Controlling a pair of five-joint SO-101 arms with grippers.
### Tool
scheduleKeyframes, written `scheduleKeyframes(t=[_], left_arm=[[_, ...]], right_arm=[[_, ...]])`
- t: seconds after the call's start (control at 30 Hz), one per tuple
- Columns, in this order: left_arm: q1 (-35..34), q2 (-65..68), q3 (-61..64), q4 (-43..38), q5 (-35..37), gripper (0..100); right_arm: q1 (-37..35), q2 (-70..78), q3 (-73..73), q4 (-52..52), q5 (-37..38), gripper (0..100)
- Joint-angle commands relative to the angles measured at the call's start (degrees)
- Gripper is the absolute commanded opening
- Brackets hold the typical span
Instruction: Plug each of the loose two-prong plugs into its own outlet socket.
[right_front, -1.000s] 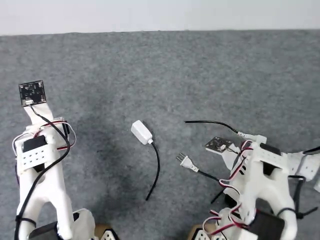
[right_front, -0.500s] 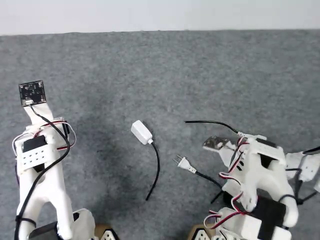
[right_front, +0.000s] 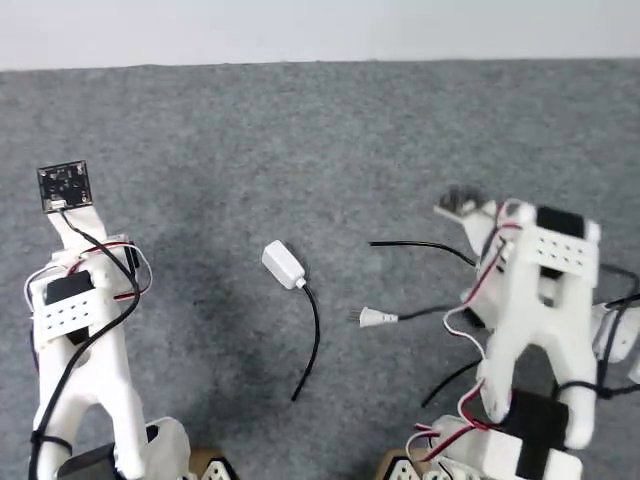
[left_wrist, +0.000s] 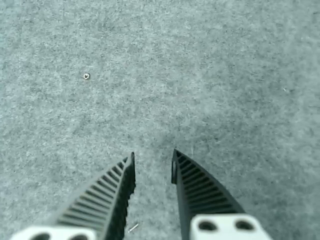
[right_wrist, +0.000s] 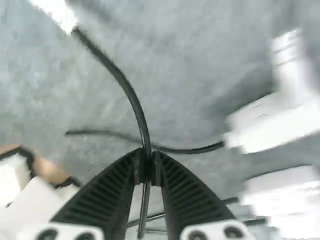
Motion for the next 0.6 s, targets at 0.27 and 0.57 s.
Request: scheduleKeyframes(t=[0.27,0.57], left_arm=[[0.3,-1.2,-1.1,-1.7,-0.7,12],[0.3,-1.2,-1.1,-1.7,-0.7,12]], right_arm=[[-14.1,23.7,-31.4,-3.3,-4.0,0.8],[-18.5,50.5,-63.6,-5.2,-7.7,2.8]])
